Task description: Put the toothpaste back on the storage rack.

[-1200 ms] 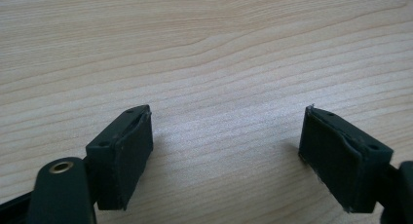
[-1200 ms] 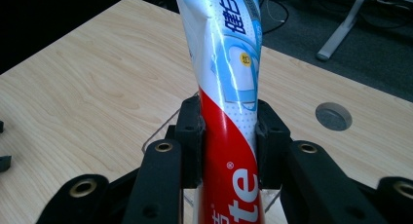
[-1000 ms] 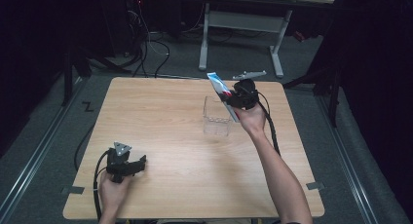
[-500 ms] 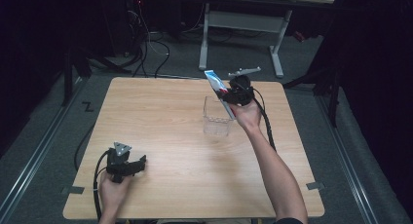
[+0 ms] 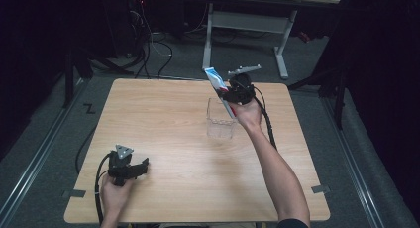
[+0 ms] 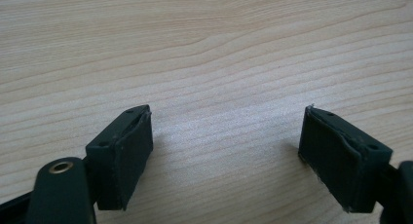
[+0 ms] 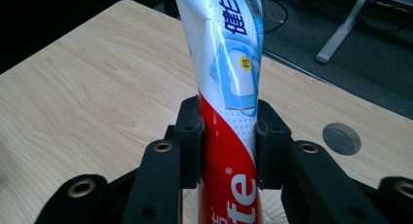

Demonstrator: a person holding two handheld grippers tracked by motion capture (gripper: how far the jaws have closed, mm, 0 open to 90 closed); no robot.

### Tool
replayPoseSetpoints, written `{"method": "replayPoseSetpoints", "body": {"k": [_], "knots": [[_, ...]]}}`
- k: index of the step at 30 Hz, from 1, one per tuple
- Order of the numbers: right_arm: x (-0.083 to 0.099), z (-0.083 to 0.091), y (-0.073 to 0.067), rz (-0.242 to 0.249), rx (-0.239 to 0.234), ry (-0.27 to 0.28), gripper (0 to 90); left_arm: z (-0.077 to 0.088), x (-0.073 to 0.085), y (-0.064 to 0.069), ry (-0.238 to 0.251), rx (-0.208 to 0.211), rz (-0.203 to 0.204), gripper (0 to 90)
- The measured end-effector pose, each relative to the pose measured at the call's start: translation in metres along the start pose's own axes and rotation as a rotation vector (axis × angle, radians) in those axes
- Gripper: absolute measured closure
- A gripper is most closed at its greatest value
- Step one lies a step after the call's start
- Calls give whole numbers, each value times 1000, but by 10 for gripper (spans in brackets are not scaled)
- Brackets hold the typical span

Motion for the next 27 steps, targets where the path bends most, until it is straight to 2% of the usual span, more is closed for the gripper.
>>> {"method": "replayPoseSetpoints", "body": {"k": [10, 17, 27], "knots": [[-5, -3, 0, 2, 16, 16, 690, 0, 0, 0, 0, 1, 0, 205], [-14, -4, -6, 23, 16, 43, 688, 0, 0, 0, -1, 1, 0, 205], [-14, -11, -13, 44, 12, 41, 688, 0, 0, 0, -2, 5, 2, 204]]}}
Point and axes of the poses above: each handheld gripper's, and its own axes: z roughly backward along the jaws, x roughly out of its underside, y roughly to its right, the point moved 7 cm from there along -z, roughly forward along the jaws, and after that the axes turned 9 degrees about y, right-handed, at the moved point
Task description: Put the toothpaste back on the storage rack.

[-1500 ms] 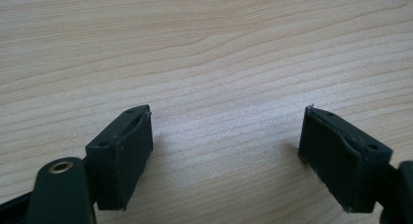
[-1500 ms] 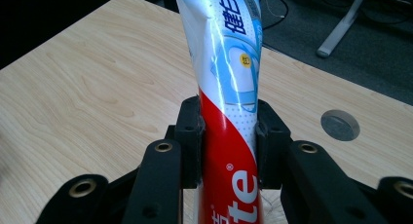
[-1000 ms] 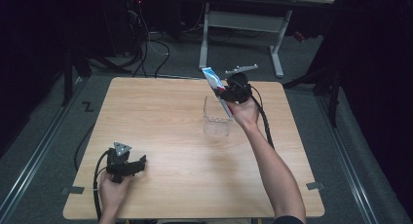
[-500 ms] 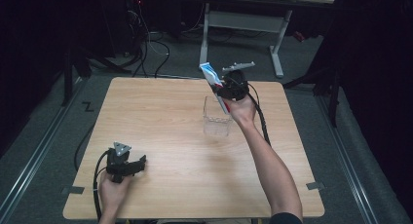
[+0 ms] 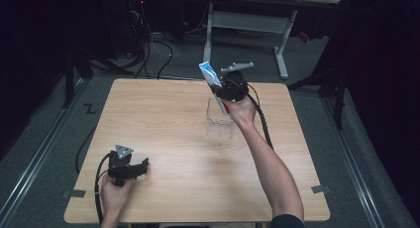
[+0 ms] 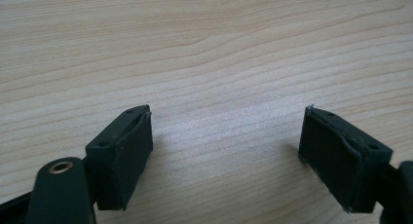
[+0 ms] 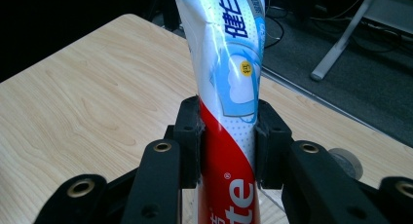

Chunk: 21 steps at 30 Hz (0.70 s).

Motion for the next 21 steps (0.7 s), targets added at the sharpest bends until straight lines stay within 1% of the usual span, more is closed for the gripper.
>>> {"method": "replayPoseSetpoints", "body": {"k": [1, 4, 6, 11, 18, 21], "knots": [[1, -2, -2, 20, 3, -6, 688, 0, 0, 0, 0, 0, 0, 204], [1, -3, -3, 28, 5, -2, 687, 0, 0, 0, 0, 0, 0, 204], [2, -4, -4, 22, 3, -4, 687, 0, 0, 0, 0, 0, -1, 204], [4, -7, -4, 34, 5, -11, 687, 0, 0, 0, 0, -1, -1, 204], [9, -12, -2, 29, 10, -27, 687, 0, 0, 0, 0, 0, 0, 204], [12, -13, -1, 19, 11, -29, 687, 0, 0, 0, 2, -2, 1, 204]]}}
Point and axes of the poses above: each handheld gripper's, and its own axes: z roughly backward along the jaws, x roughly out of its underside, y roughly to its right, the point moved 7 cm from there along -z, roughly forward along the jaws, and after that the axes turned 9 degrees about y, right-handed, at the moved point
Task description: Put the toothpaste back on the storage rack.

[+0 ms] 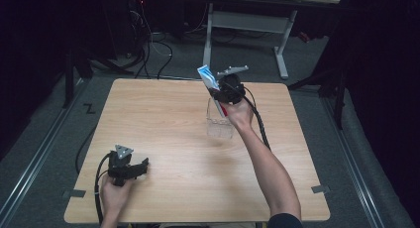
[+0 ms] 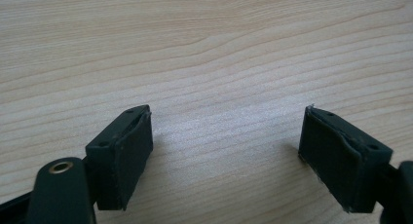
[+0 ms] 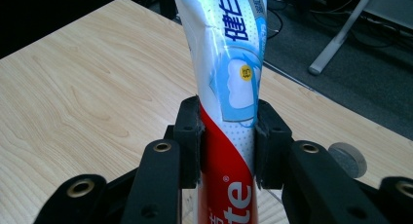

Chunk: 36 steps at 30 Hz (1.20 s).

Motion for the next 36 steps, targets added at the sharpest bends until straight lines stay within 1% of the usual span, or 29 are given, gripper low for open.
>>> {"method": "replayPoseSetpoints", "body": {"k": [9, 12, 14, 20, 23, 28, 36], "knots": [[7, -3, 3, -3, 5, -10, 684, 0, 0, 0, 2, 0, 3, 204], [9, -4, 4, -10, 8, -15, 684, 0, 0, 0, 2, 0, 2, 204], [10, -5, 4, -7, 8, -10, 685, 0, 0, 0, 2, -1, 2, 204], [15, -6, 5, -8, 11, -26, 685, 0, 0, 0, 0, 0, 3, 204], [18, -7, 6, -17, 11, -30, 685, 0, 0, 0, 0, 0, 3, 204], [23, -7, 6, -21, 14, -40, 685, 0, 0, -1, 5, -2, 9, 204], [31, -5, 10, -29, 15, -54, 684, 0, 0, 0, 3, -4, 5, 204]]}}
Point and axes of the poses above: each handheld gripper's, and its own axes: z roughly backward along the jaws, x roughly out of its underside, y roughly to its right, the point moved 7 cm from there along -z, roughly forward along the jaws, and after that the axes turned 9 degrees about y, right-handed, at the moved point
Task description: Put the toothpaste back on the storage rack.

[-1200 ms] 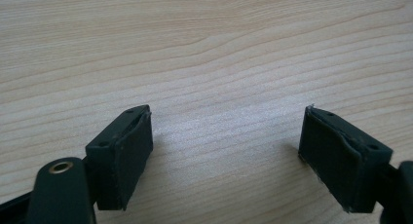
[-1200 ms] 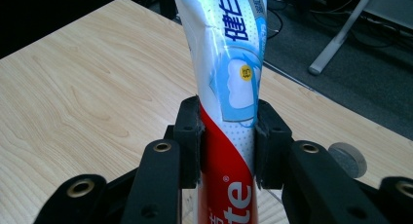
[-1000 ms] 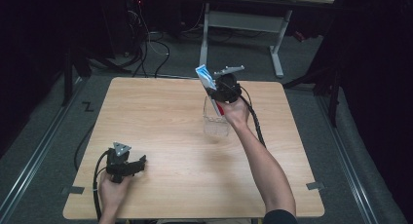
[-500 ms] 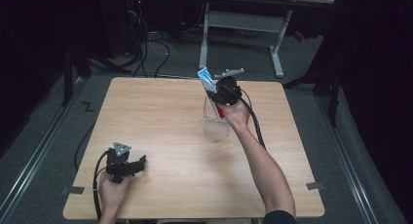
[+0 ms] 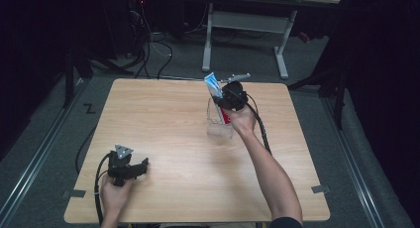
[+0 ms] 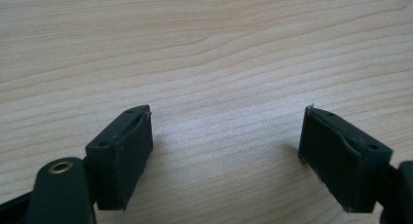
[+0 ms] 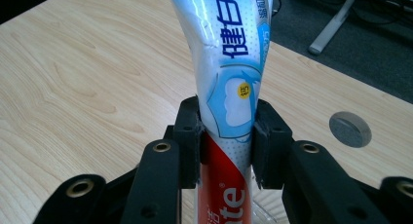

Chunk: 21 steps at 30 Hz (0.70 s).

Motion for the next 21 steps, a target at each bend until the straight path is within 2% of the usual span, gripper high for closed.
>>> {"method": "replayPoseSetpoints", "body": {"k": [15, 21], "knots": [[9, 9, 6, -16, 3, -6, 684, 0, 0, 0, -4, 1, -2, 204], [15, 13, 8, -43, 0, 8, 684, 0, 0, 0, -2, -3, -5, 204]]}}
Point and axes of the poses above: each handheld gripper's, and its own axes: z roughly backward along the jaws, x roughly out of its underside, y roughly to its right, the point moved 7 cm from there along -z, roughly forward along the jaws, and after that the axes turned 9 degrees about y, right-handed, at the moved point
